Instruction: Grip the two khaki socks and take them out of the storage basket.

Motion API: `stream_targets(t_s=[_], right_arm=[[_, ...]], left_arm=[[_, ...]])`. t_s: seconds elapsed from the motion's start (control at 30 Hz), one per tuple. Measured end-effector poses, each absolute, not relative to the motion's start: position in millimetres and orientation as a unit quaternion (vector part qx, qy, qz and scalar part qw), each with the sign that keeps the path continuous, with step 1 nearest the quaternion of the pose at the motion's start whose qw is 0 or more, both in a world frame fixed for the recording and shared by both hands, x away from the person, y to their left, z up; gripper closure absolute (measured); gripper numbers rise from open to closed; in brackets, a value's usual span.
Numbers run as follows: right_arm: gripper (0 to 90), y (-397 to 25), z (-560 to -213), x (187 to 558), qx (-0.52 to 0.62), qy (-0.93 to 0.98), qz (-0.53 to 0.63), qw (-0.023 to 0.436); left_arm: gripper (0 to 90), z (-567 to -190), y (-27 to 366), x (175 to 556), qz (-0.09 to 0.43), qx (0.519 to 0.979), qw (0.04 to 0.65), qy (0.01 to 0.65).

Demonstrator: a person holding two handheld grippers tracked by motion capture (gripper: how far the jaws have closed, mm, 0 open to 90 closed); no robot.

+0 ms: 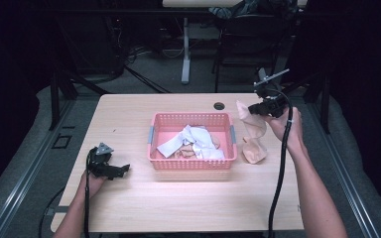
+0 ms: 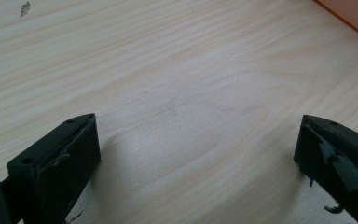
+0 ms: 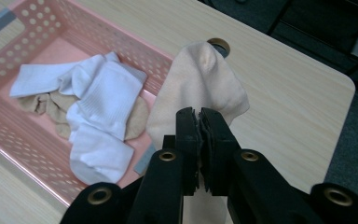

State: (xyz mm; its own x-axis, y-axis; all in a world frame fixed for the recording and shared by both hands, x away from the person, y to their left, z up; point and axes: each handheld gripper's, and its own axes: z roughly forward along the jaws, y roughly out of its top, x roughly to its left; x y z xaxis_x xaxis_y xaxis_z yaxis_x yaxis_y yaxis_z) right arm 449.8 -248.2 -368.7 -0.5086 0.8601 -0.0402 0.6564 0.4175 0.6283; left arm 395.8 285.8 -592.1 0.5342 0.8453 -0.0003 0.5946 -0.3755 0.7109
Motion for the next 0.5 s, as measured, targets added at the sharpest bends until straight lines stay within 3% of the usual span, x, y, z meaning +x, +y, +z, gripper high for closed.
stream_targets(t_s=[0.5], right_arm=[[85.5,-294.9,-406.5,445.5,0.507,0.801,0.273,0.163]], left_arm=[[0.0,-592.0,285.7,395.5,0.186,0.809,0.337,0.445]])
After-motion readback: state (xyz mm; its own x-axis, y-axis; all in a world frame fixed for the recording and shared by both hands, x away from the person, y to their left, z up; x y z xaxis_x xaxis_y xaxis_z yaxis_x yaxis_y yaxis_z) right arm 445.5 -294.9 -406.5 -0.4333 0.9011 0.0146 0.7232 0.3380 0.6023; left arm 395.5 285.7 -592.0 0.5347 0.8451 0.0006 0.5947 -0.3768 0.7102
